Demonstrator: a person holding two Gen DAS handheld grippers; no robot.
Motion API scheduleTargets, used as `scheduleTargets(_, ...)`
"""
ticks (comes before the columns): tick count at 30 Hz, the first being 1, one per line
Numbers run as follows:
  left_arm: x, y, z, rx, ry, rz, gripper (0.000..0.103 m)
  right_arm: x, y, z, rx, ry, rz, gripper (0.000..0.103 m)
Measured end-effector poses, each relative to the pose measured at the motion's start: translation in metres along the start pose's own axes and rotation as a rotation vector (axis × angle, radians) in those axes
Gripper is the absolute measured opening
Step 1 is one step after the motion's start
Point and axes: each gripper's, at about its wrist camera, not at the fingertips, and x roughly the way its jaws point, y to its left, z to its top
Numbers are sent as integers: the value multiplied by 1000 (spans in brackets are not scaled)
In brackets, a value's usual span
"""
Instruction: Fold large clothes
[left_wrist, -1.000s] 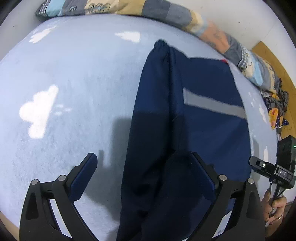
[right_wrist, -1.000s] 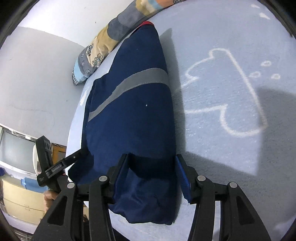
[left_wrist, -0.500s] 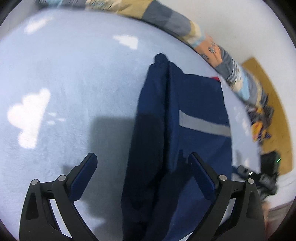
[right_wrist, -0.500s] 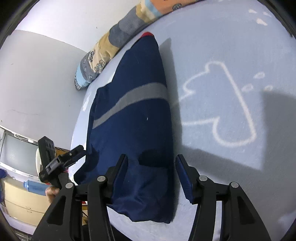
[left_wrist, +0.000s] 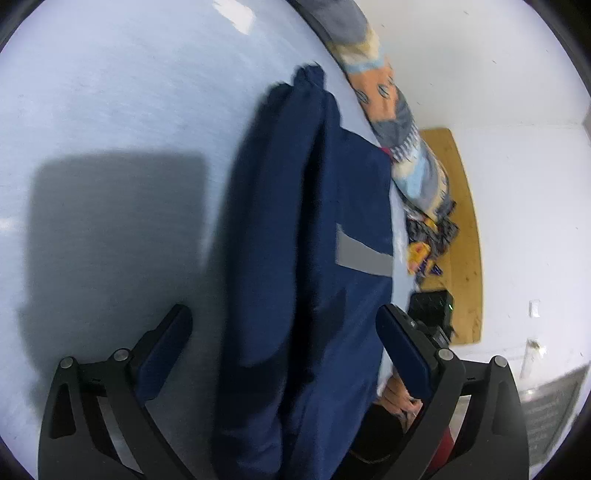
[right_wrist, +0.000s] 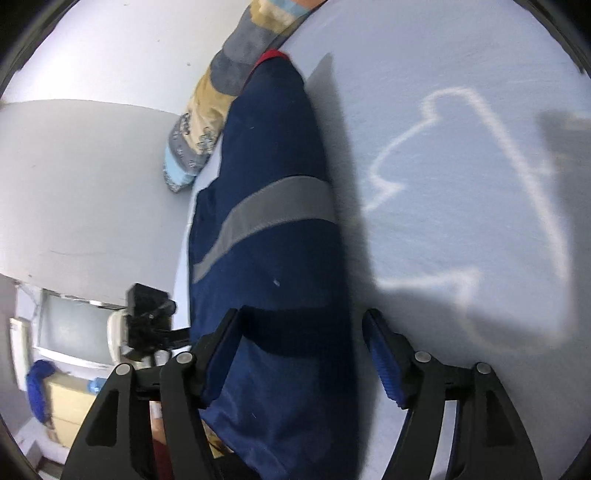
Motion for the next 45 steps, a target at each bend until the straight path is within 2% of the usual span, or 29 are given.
scheduleTargets(2, 1, -1, 0, 15, 6, -28, 100, 11, 5, 5, -39, 8, -5, 73)
scheduleTargets(5, 7, -8, -4, 55, 18, -26, 103, 21, 13, 12, -74, 21, 12, 75)
scheduleTargets(8, 12, -18, -3, 77, 6, 31, 103, 29, 22, 15, -135, 23, -17, 74)
scheduleTargets(9, 16, -28, -4, 101, -1, 66, 88, 28, 23, 14, -151, 19, -30, 73)
scheduleTargets(10, 18, -35, -6, 135, -2, 101, 74, 26, 28, 13, -182, 6, -67, 68)
scheduleTargets(11, 21, -45, -8, 172, -7, 179, 58, 25, 33, 12, -204, -5, -99, 60)
scheduleTargets(12, 25, -55, -11, 199, -10, 277, 52, 22, 40, 11, -232, -18, -131, 56)
scheduleTargets(14, 26, -61, -16, 202, -36, 322, 46, 15, 54, 8, -278, -47, -143, 40)
scheduleTargets(15, 24, -65, -19, 197, -52, 332, 42, 10, 62, 6, -307, -55, -151, 38)
scheduleTargets(19, 13, -90, -32, 223, -107, 294, 42, -9, 93, -6, -434, -83, -207, 35)
scheduleTargets(23, 21, -118, -43, 280, -118, 271, 42, -51, 98, -13, -478, -126, -218, 35)
scheduleTargets(28, 42, -162, -54, 346, -122, 229, 42, -110, 94, -20, -475, -190, -226, 35)
scheduleTargets(33, 70, -198, -69, 388, -112, 221, 42, -145, 93, -31, -458, -231, -237, 35)
scheduleTargets(37, 99, -208, -79, 414, -93, 276, 42, -149, 75, -31, -450, -222, -271, 34)
scheduleTargets(41, 149, -193, -74, 421, -24, 433, 42, -128, 37, -16, -449, -140, -326, 34)
scheduleTargets(42, 159, -187, -73, 408, -10, 465, 47, -121, 26, -13, -427, -124, -348, 36)
scheduleTargets(43, 171, -177, -71, 394, -2, 529, 55, -110, 8, -8, -380, -93, -401, 40)
scheduleTargets(44, 177, -172, -70, 384, -6, 548, 66, -101, -7, -4, -336, -62, -456, 50)
scheduleTargets(45, 179, -171, -69, 375, -18, 543, 66, -98, -17, -1, -295, -48, -463, 53)
